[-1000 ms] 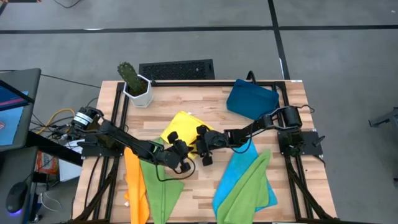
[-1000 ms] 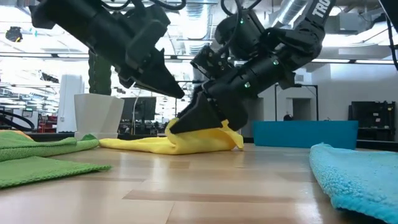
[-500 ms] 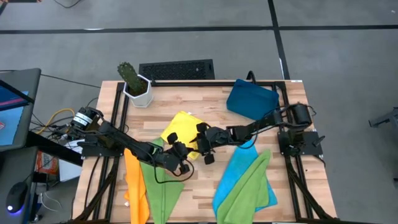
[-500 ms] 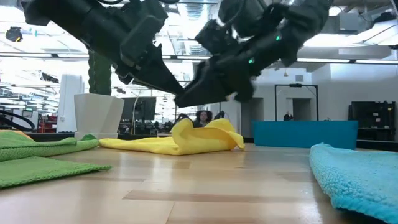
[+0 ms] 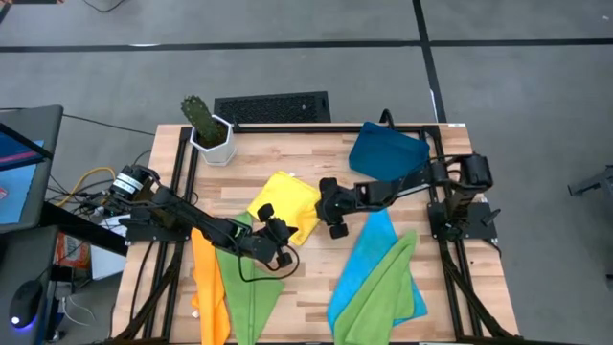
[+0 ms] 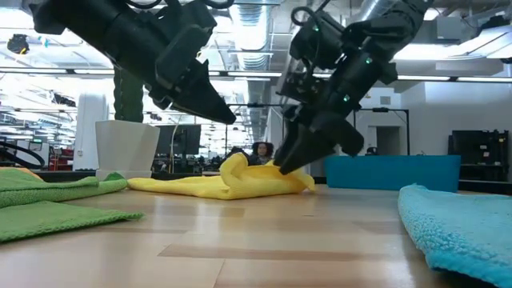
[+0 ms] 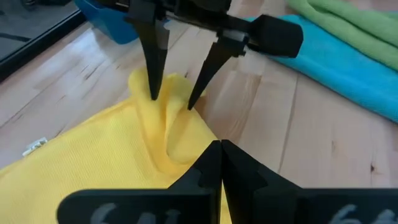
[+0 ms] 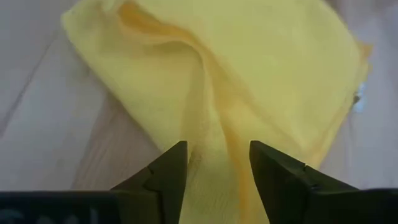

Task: Fold microfiber towels
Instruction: Fold the yellow microfiber cloth

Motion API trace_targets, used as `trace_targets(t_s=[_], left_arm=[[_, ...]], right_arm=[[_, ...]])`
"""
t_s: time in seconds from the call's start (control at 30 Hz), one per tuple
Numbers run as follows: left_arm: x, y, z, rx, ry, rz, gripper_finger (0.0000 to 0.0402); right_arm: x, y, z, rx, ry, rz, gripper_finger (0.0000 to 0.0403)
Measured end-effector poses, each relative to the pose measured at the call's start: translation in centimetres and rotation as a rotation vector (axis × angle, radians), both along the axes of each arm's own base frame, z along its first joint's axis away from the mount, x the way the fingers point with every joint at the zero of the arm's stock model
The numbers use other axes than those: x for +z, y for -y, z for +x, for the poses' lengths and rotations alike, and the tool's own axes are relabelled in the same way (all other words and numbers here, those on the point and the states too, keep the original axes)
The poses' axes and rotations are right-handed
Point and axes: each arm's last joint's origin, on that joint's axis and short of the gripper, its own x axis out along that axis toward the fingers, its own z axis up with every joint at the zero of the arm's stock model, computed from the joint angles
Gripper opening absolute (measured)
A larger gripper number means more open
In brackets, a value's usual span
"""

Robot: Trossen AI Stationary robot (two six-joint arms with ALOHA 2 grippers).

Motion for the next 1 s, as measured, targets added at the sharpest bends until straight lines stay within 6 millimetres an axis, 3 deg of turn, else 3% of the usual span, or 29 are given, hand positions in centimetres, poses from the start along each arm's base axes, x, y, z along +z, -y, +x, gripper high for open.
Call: trace_targets(t_s=[0.47, 0.77, 1.0], left_arm=[[0.0, 0.0, 0.1, -0.003, 0.009, -0.017, 0.0000], [0.7, 0.3, 0.5, -0.065, 0.069, -0.036, 0.0000], [0.3, -0.1, 0.4, -0.014, 0.046, -0.062, 0.0001]], right_arm=[[0.6, 0.8, 0.6, -0.001, 0.091, -0.154, 0.0193], [0.8, 2.2, 0.9, -0.041, 0.138, -0.152, 0.0193], [4.2, 1.0, -0.8, -0.056, 0.137, -0.096, 0.0193]])
